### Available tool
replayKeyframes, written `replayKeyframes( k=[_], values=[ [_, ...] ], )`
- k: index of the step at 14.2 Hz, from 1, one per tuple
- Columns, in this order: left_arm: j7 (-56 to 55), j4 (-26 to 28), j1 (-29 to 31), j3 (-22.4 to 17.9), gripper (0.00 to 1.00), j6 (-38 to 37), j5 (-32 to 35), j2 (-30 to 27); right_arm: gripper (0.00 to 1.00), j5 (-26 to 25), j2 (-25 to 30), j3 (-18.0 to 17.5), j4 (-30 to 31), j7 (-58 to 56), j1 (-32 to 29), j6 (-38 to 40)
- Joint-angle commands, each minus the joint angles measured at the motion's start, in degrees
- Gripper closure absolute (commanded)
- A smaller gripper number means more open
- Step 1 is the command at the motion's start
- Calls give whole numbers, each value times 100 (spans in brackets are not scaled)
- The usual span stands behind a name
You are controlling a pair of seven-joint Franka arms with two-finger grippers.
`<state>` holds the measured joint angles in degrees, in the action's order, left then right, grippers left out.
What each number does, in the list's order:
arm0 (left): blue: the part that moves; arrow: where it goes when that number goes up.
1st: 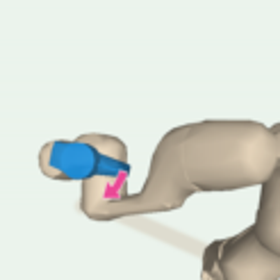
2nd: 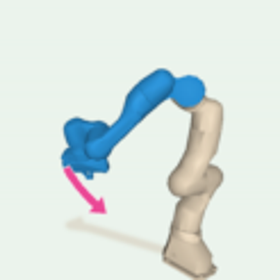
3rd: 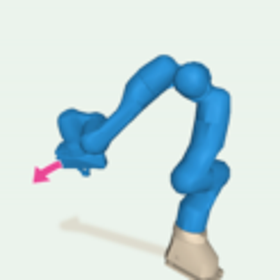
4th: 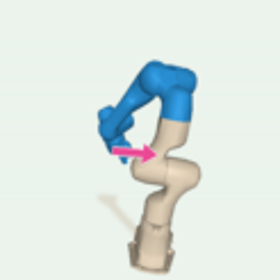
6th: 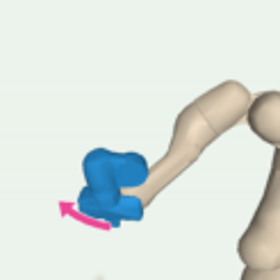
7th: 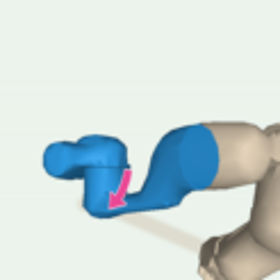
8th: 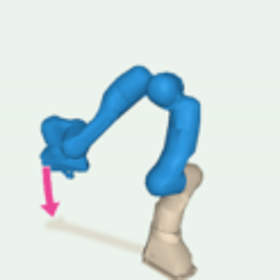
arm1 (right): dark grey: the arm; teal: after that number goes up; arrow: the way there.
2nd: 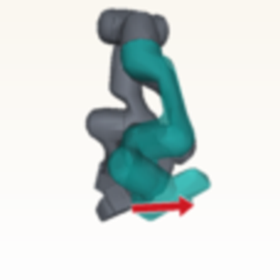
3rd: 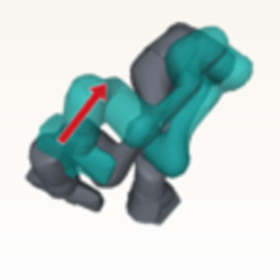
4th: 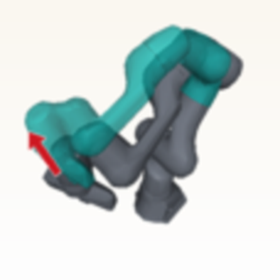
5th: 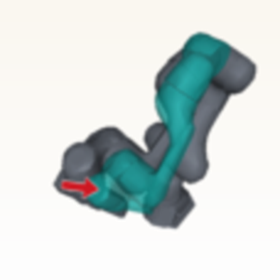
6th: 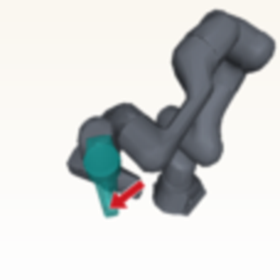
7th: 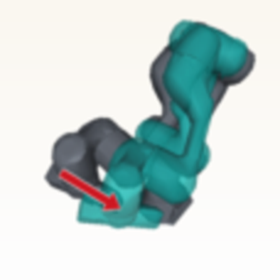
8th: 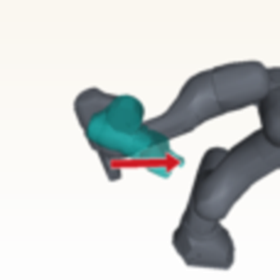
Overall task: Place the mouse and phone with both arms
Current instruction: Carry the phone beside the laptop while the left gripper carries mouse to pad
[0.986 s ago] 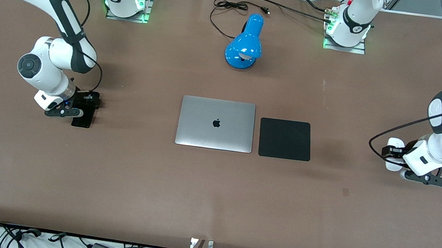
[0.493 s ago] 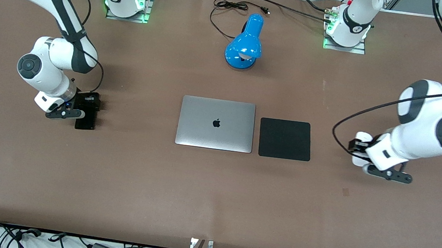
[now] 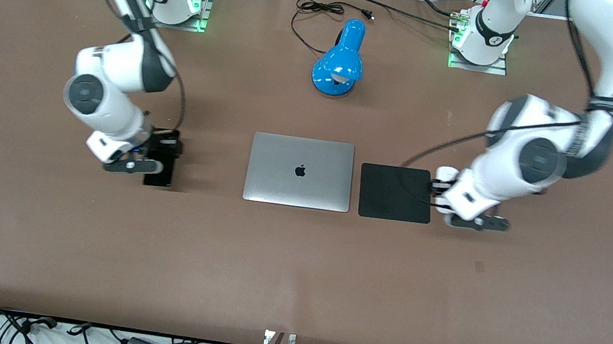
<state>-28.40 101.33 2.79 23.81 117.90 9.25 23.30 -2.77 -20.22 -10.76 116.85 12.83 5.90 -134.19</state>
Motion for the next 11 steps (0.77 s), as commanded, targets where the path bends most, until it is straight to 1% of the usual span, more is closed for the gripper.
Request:
replayKeyframes(
  k=[1,2,3,6,8,11],
  values=[
    [-718,692,-103,45,81,906,436,-27,100,-13,-367,21,-180,473,410,-317],
    [-754,991,-95,45,81,1346,454,-45,100,-13,-482,21,-171,579,490,-484],
    [-755,1168,-103,36,81,1655,472,-19,100,-13,-605,21,-171,693,595,-625],
    [-938,1205,-103,36,81,2078,954,227,100,-13,-816,21,-171,773,737,-811],
    [-1272,1214,-112,45,81,2246,1393,464,100,4,-957,30,-154,791,868,-968],
    [-2044,1214,-217,45,81,2501,2043,781,100,-57,-1054,39,-162,1274,1036,-1022]
  ],
)
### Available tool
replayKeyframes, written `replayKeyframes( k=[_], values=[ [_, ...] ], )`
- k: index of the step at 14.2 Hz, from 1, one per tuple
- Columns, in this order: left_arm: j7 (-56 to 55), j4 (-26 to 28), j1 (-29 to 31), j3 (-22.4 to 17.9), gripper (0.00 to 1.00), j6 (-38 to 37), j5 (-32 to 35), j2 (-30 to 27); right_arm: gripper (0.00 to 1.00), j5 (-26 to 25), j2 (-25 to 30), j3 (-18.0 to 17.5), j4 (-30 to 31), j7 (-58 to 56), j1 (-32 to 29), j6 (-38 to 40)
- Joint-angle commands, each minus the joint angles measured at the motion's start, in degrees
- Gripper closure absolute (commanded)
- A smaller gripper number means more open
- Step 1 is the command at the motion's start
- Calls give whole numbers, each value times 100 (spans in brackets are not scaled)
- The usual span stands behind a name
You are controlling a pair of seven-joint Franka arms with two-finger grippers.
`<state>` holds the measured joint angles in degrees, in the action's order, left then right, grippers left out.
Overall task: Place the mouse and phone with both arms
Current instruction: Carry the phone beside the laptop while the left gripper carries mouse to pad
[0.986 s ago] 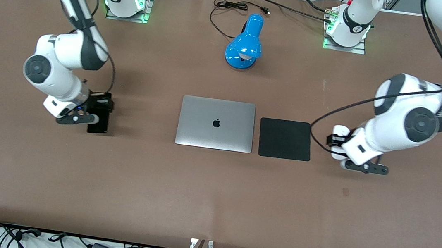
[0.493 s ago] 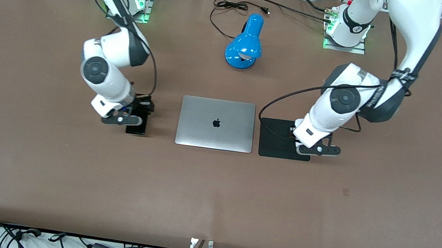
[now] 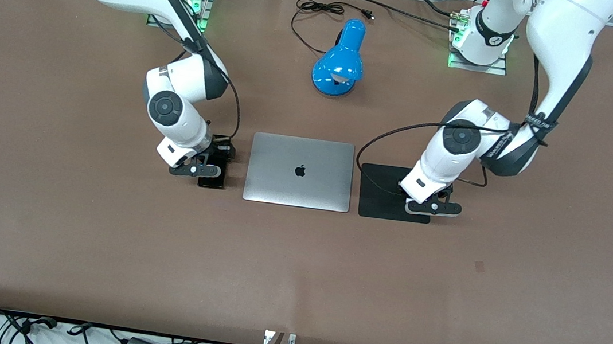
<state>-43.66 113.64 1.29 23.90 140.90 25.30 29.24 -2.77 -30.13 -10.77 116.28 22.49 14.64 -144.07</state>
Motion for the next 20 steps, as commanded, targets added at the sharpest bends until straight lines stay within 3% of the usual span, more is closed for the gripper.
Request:
replayKeyframes(
  k=[1,5,8,9,10,11,12,13,15,17,20],
  values=[
    [-703,-26,-137,36,81,201,615,256,100,-57,-81,40,-106,300,162,-103],
    [-1460,-17,-164,36,81,588,1240,521,100,-92,-160,84,-88,239,136,-165],
    [-1531,-17,-182,36,72,597,1363,635,100,-154,-160,146,-53,-130,83,-157],
    [-1557,-17,-208,36,56,588,1373,635,100,-154,-151,163,-44,-131,83,-157],
    [-1558,-17,-199,36,29,588,1381,626,100,-154,-151,163,-18,-131,83,-157],
    [-1601,-26,-217,36,0,544,1373,591,81,-154,-151,172,-9,-131,83,-157],
    [-1628,-43,-234,45,0,500,1381,522,24,-154,-134,181,-9,-131,83,-148],
    [-1593,-78,-200,45,0,404,1381,416,0,-145,-99,207,-18,-96,65,-130],
    [-1575,-183,-182,71,0,10,1381,118,0,-154,242,216,-44,-157,-92,18],
    [-1296,-385,-121,342,0,-823,1346,-164,0,-154,778,216,-297,-227,-452,789],
    [-260,-1331,-6,826,0,-2911,1215,-235,0,-162,1201,216,-1376,-445,-821,2474]
  ],
)
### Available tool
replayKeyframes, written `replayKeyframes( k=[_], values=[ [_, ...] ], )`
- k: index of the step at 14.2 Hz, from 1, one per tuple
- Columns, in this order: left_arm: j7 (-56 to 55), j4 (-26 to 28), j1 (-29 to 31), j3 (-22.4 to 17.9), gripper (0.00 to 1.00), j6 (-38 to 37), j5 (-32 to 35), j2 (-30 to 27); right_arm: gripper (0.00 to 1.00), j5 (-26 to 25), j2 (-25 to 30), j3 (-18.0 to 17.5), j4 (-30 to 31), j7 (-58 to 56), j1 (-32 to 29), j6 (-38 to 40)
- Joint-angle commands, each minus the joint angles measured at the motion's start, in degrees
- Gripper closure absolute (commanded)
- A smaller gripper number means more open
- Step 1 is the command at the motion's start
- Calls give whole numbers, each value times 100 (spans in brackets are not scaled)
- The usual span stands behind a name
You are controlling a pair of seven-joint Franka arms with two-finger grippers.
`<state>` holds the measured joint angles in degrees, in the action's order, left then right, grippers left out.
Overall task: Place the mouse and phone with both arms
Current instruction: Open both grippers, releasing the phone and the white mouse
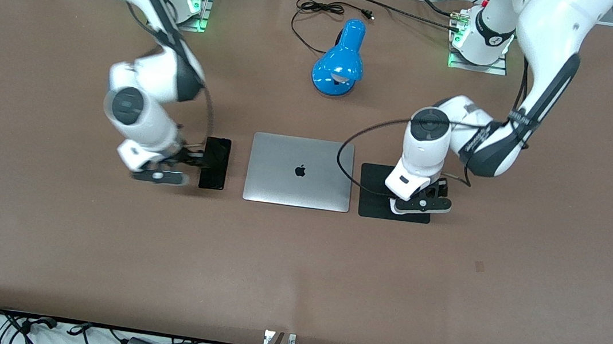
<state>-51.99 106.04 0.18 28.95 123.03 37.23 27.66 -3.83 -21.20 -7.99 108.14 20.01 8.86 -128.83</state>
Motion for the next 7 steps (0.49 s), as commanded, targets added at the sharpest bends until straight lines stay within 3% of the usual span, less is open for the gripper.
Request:
replayKeyframes(
  k=[1,4,7],
  values=[
    [802,-1002,106,383,0,-1724,-188,-77,0,-47,344,-71,-862,-521,-392,1313],
    [1996,-2093,534,410,0,-2861,-1750,-103,0,-39,625,-19,-1242,-1218,-814,1746],
    [3166,-2534,1351,419,0,-3424,-2824,-322,0,-65,942,104,-1671,-1779,-1149,2289]
  ],
)
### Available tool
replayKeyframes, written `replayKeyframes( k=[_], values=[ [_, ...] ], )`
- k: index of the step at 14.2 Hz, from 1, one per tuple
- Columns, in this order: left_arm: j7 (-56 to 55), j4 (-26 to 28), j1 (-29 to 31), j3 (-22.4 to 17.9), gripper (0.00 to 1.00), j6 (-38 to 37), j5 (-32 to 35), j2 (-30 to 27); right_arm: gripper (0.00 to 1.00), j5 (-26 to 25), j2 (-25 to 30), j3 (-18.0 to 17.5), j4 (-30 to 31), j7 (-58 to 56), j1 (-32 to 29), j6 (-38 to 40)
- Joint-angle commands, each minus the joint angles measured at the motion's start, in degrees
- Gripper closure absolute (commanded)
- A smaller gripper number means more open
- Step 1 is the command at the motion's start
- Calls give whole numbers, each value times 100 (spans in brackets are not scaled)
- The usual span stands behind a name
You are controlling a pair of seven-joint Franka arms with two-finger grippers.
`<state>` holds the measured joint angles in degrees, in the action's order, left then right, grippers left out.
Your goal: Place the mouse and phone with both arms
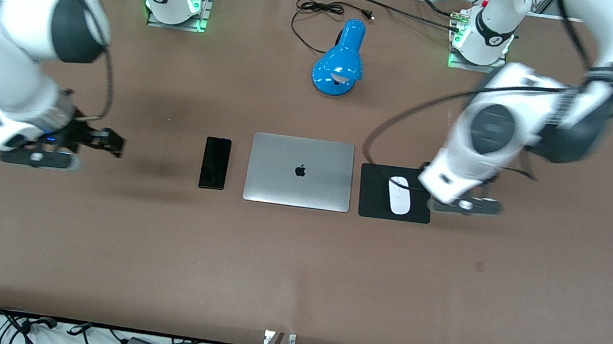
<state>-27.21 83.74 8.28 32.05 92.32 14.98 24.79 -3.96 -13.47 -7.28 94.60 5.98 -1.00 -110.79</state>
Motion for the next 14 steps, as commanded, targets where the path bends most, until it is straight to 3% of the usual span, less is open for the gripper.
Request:
replayKeyframes(
  k=[1,3,5,6,8,9,11,14],
  values=[
    [970,-419,830,109,0,-546,-906,-131,0,-140,195,190,-607,-431,-172,862],
    [1619,-682,1332,100,0,-1047,-1286,-246,0,-167,239,393,-986,-440,-190,1391],
    [2419,-947,1474,-92,0,-1443,-1428,-447,0,-62,345,411,-1014,-440,-207,1734],
    [2762,-930,1326,-581,0,-1549,-1515,-649,0,-61,336,403,-1014,-423,-207,1901],
    [3264,-773,232,-2204,0,-1629,-1858,-1000,0,-44,328,376,-962,-352,-199,1929],
    [3397,-597,-243,-2829,0,-1594,-1859,-1168,0,-44,328,359,-926,-361,-199,1894],
    [3390,-159,-476,-3143,0,-1385,-1824,-1493,0,-44,336,350,-926,-378,-216,1876],
    [3328,1228,-714,-3170,0,-43,-1579,-2529,0,0,345,332,-926,-405,-409,1719]
  ],
)
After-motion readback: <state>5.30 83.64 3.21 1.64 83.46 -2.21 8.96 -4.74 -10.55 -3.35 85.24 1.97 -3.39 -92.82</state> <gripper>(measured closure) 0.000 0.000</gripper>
